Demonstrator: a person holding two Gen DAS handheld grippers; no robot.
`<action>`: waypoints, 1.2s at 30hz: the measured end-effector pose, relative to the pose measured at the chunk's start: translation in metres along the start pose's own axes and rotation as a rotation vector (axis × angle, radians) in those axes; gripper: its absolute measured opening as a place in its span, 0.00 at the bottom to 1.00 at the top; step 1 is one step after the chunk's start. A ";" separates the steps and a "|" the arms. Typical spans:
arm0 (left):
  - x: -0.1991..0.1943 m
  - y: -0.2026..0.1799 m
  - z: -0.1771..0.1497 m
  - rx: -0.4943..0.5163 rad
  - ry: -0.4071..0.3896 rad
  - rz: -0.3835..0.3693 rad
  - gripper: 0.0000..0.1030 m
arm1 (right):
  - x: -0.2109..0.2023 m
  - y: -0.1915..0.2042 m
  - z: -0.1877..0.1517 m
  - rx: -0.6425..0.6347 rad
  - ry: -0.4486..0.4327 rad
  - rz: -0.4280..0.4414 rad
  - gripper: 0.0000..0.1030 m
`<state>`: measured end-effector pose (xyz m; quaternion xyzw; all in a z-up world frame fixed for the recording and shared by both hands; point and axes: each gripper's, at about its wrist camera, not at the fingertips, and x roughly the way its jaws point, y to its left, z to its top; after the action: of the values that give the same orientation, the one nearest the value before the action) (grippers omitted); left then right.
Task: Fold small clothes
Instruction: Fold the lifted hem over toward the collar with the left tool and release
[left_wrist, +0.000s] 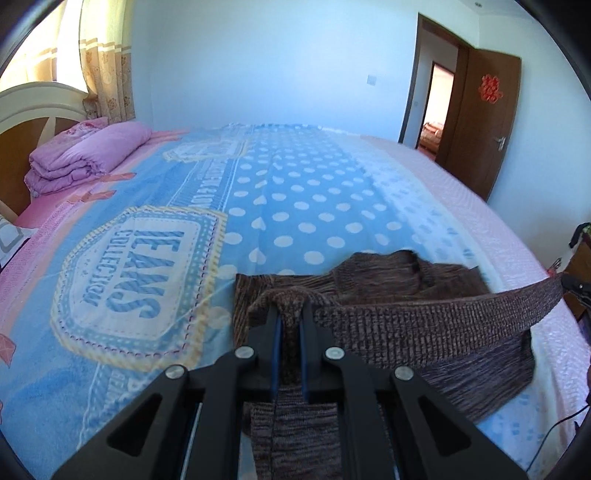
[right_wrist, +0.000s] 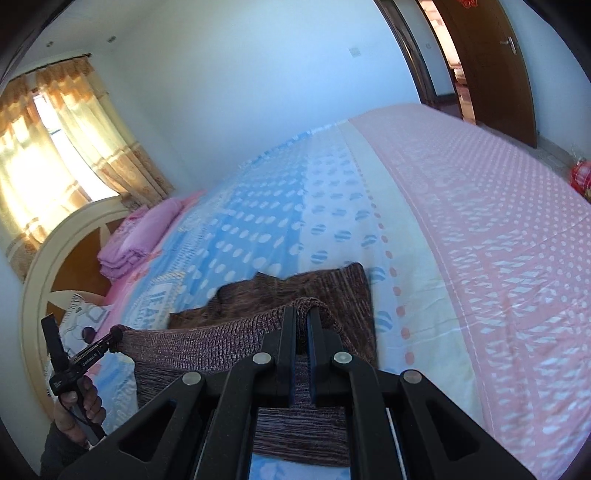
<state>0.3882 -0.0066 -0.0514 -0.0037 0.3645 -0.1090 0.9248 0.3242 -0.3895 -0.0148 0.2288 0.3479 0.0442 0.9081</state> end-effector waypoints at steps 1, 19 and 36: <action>0.018 -0.002 -0.001 0.017 0.021 0.019 0.09 | 0.015 -0.003 0.001 0.001 0.016 -0.020 0.04; 0.047 -0.033 -0.061 0.363 0.069 0.228 0.78 | 0.142 0.022 -0.049 -0.486 0.208 -0.353 0.71; 0.066 0.070 -0.021 0.043 0.097 0.457 0.80 | 0.134 0.026 0.018 -0.439 0.043 -0.410 0.71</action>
<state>0.4343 0.0494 -0.1175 0.1038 0.3975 0.0954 0.9067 0.4387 -0.3412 -0.0733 -0.0492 0.3883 -0.0612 0.9182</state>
